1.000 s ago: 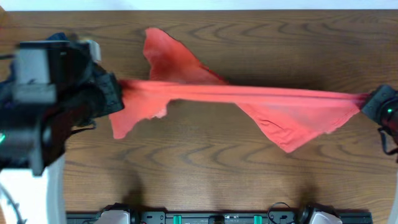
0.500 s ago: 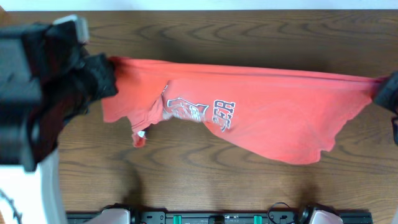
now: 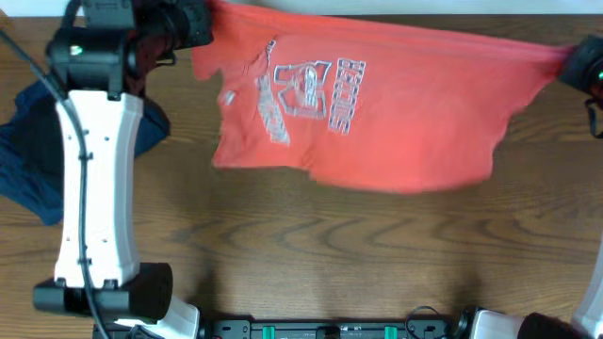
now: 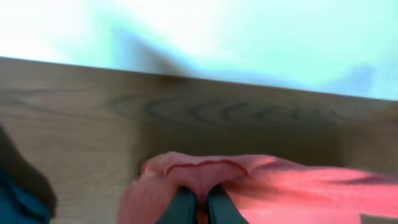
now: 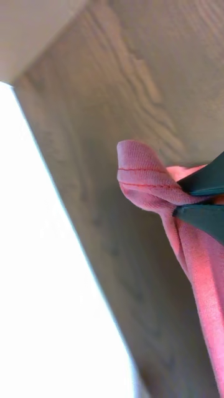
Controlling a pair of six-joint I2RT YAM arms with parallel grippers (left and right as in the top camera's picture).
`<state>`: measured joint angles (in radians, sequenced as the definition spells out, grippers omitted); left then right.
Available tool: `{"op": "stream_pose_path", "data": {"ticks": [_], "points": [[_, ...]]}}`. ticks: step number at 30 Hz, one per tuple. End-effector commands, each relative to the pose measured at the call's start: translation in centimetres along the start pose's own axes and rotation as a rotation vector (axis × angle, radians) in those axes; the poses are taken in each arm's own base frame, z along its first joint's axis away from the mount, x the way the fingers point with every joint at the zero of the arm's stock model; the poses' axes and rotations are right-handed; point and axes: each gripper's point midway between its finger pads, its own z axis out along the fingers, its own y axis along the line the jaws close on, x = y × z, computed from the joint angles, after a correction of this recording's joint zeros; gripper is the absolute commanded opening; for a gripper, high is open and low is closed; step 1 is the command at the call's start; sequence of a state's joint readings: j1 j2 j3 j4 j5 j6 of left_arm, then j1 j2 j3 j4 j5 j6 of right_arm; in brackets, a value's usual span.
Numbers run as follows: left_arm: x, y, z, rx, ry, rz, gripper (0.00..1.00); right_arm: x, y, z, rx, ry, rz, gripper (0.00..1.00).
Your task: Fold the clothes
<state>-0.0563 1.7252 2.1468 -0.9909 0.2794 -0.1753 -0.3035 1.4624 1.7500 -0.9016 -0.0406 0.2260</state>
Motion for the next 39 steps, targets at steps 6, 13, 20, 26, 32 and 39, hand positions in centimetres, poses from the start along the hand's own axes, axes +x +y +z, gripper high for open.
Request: {"op": "stream_pose_path", "data": {"ticks": [6, 13, 20, 26, 32, 39], "points": [[9.2, -0.5, -4.9, -0.048, 0.353, -0.039, 0.06, 6.1, -7.3, -2.6, 0.366, 0.234, -0.027, 0.01], [21.3, -2.0, -1.8, -0.075, 0.797, 0.012, 0.06, 14.3, -11.8, -0.8, 0.583, 0.476, -0.06, 0.01], [32.3, -2.3, 2.2, -0.153, 1.027, -0.003, 0.06, 18.4, -13.5, 0.1, 0.647, 0.568, -0.073, 0.01], [37.8, -5.6, 4.4, -0.006, 1.061, 0.018, 0.06, 18.7, -13.6, 0.2, 0.648, 0.573, -0.073, 0.01], [39.6, -12.4, 4.1, 0.182, 1.09, -0.11, 0.06, 18.7, -13.6, 0.2, 0.644, 0.574, -0.072, 0.01], [40.6, -18.2, 1.7, 0.459, 1.148, -0.065, 0.64, 18.8, -13.4, 0.3, 0.637, 0.576, -0.069, 0.01]]}}
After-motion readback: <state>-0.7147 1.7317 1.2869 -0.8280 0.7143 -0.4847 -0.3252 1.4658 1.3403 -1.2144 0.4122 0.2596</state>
